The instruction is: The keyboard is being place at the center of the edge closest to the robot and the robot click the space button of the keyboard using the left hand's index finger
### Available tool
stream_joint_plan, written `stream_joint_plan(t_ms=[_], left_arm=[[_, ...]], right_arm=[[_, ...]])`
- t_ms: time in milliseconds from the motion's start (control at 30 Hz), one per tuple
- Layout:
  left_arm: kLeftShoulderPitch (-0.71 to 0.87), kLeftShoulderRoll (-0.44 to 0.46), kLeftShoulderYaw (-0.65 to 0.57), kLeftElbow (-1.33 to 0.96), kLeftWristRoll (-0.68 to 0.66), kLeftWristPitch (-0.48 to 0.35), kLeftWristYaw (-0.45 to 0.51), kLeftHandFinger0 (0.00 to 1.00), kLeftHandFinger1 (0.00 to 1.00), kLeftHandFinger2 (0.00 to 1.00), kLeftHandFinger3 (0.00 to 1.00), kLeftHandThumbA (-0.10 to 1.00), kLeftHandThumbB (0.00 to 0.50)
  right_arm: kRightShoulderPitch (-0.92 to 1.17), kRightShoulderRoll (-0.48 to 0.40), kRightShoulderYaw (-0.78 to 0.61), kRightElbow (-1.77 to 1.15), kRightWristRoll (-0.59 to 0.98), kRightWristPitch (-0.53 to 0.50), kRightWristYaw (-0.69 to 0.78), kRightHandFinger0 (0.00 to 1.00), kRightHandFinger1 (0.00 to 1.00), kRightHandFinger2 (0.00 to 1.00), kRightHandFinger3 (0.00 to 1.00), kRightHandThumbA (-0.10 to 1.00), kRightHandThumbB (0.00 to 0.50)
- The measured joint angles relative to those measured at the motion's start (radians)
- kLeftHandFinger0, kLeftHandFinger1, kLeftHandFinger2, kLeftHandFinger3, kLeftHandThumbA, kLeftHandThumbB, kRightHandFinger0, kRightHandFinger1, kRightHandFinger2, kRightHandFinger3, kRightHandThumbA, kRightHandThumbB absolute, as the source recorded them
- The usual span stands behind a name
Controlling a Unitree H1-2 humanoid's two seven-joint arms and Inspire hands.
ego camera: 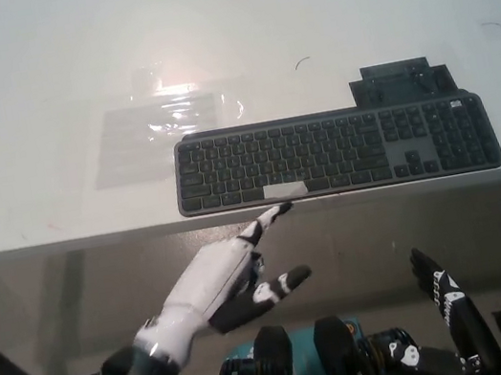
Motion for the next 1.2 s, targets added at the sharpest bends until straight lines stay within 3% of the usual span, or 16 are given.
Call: stream_joint_plan(t_ms=[100, 233, 333, 400, 500, 567, 700, 767, 900, 1200], left_arm=[[-0.054, 0.010, -0.026, 0.029, 0.053, 0.036, -0.035, 0.00, 0.00, 0.06, 1.00, 1.00, 0.474], [-0.091, 0.013, -0.034, 0.049, 0.093, 0.080, -0.080, 0.02, 0.09, 0.16, 1.00, 1.00, 0.456], [-0.103, 0.013, -0.034, 0.075, 0.108, 0.108, -0.106, 0.00, 0.07, 0.11, 1.00, 1.00, 0.457], [-0.109, 0.013, -0.034, 0.092, 0.114, 0.121, -0.120, 0.00, 0.18, 0.20, 1.00, 1.00, 0.457], [-0.119, 0.013, -0.029, 0.115, 0.118, 0.139, -0.134, 0.05, 0.40, 0.43, 1.00, 1.00, 0.449], [-0.121, 0.013, -0.024, 0.127, 0.119, 0.148, -0.139, 0.06, 0.46, 0.51, 1.00, 1.00, 0.435], [-0.121, 0.012, -0.020, 0.143, 0.121, 0.164, -0.140, 0.01, 0.47, 0.54, 1.00, 1.00, 0.448], [-0.121, 0.011, -0.020, 0.152, 0.122, 0.169, -0.140, 0.04, 0.51, 0.61, 1.00, 1.00, 0.423], [-0.121, 0.010, -0.020, 0.157, 0.127, 0.179, -0.140, 0.09, 0.58, 0.71, 1.00, 1.00, 0.427], [-0.137, 0.009, -0.015, 0.167, 0.130, 0.197, -0.140, 0.16, 0.58, 0.73, 1.00, 1.00, 0.451]], right_arm=[[-0.013, -0.001, 0.000, -0.003, 0.000, 0.000, 0.000, 1.00, 1.00, 1.00, 1.00, 1.00, 0.344], [-0.026, -0.003, 0.000, -0.005, -0.001, 0.000, 0.000, 1.00, 1.00, 1.00, 1.00, 1.00, 0.339], [-0.027, -0.003, 0.000, -0.007, -0.002, 0.000, 0.000, 1.00, 1.00, 1.00, 1.00, 1.00, 0.345], [-0.027, -0.003, -0.001, -0.007, -0.002, 0.000, 0.000, 1.00, 1.00, 1.00, 1.00, 1.00, 0.347], [-0.027, -0.003, -0.001, -0.007, -0.002, 0.000, 0.000, 1.00, 1.00, 1.00, 1.00, 1.00, 0.337], [-0.027, -0.003, -0.001, -0.007, -0.003, 0.000, 0.000, 1.00, 1.00, 1.00, 1.00, 1.00, 0.334], [-0.027, -0.003, -0.001, -0.008, -0.003, 0.000, 0.000, 1.00, 1.00, 1.00, 1.00, 1.00, 0.339], [-0.027, -0.003, -0.001, -0.008, -0.003, 0.000, 0.000, 1.00, 1.00, 1.00, 1.00, 1.00, 0.333], [-0.027, -0.003, -0.002, -0.008, -0.004, 0.000, 0.000, 1.00, 1.00, 1.00, 1.00, 1.00, 0.332], [-0.028, -0.003, -0.002, -0.008, -0.005, 0.000, 0.000, 1.00, 1.00, 1.00, 1.00, 1.00, 0.332]])
